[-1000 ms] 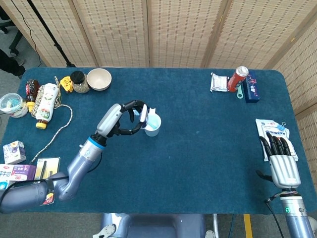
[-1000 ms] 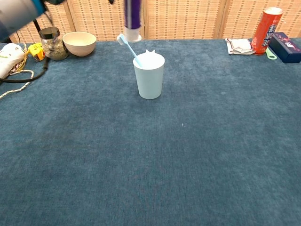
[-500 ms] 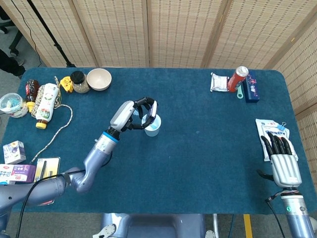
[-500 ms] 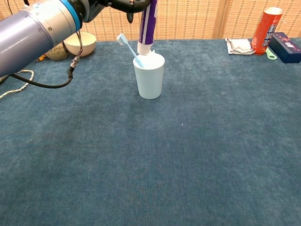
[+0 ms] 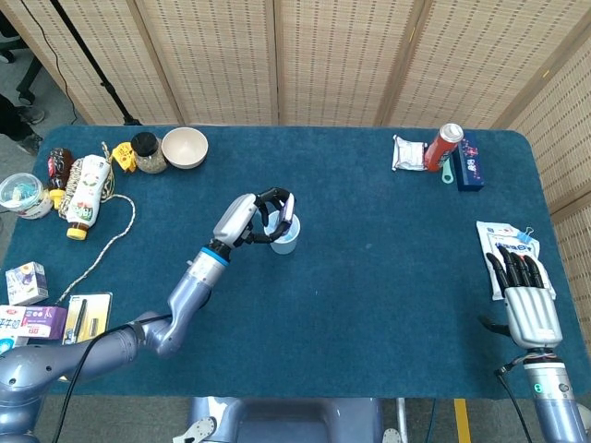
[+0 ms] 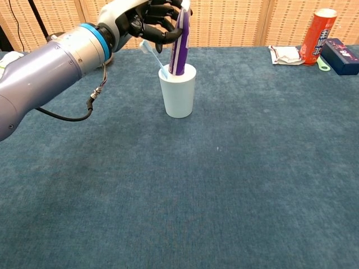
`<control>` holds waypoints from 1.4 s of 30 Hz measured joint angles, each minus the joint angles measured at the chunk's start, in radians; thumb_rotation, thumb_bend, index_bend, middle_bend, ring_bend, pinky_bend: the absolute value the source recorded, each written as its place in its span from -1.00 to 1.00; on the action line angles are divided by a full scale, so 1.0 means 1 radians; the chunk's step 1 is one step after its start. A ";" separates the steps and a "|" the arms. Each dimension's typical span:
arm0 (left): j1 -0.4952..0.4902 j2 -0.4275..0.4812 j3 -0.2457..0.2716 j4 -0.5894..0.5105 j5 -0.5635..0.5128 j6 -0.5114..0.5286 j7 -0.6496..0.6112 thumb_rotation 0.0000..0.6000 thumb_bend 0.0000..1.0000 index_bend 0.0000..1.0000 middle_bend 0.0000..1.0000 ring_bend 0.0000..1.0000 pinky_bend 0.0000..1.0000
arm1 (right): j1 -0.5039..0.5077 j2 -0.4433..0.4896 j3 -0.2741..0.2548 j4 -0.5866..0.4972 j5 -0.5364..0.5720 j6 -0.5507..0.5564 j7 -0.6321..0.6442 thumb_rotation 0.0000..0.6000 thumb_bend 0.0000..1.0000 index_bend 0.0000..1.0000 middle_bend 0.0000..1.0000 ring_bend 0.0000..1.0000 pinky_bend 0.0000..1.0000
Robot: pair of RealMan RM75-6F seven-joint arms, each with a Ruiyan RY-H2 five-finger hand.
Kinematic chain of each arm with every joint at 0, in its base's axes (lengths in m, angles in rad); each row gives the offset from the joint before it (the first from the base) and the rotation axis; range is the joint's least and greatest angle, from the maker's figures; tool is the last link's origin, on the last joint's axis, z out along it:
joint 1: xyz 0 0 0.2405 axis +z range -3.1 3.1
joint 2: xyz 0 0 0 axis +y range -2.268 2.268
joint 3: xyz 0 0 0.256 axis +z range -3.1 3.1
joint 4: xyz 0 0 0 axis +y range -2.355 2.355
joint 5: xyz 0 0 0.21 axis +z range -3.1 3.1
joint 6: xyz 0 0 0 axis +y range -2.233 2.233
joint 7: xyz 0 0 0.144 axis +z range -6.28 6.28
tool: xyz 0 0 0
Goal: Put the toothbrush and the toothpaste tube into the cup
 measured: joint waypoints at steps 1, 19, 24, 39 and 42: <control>0.000 -0.004 0.000 0.008 0.001 -0.001 0.000 1.00 -0.14 0.09 -0.17 -0.23 0.22 | 0.000 0.000 -0.001 0.000 -0.001 -0.001 0.000 1.00 -1.00 -0.99 -1.00 -1.00 -1.00; 0.000 -0.041 0.002 0.053 -0.002 -0.037 0.018 1.00 -0.15 -0.16 -0.59 -0.66 0.08 | 0.002 0.001 -0.005 -0.003 -0.003 -0.008 0.006 1.00 -1.00 -0.99 -1.00 -1.00 -1.00; -0.001 -0.036 0.005 0.049 -0.007 -0.062 0.041 1.00 -0.15 -0.24 -0.68 -0.79 -0.06 | 0.002 0.003 -0.005 -0.005 -0.004 -0.007 0.009 1.00 -1.00 -0.99 -1.00 -1.00 -1.00; 0.014 -0.011 0.012 0.022 0.017 -0.050 0.046 1.00 -0.18 -0.68 -1.00 -1.00 -0.94 | -0.001 0.004 -0.007 -0.010 -0.008 -0.001 0.004 1.00 -1.00 -0.99 -1.00 -1.00 -1.00; 0.015 -0.007 0.014 0.022 0.020 -0.052 0.054 1.00 -0.21 -0.93 -1.00 -1.00 -1.00 | -0.001 0.004 -0.007 -0.011 -0.008 0.000 0.002 1.00 -1.00 -0.99 -1.00 -1.00 -1.00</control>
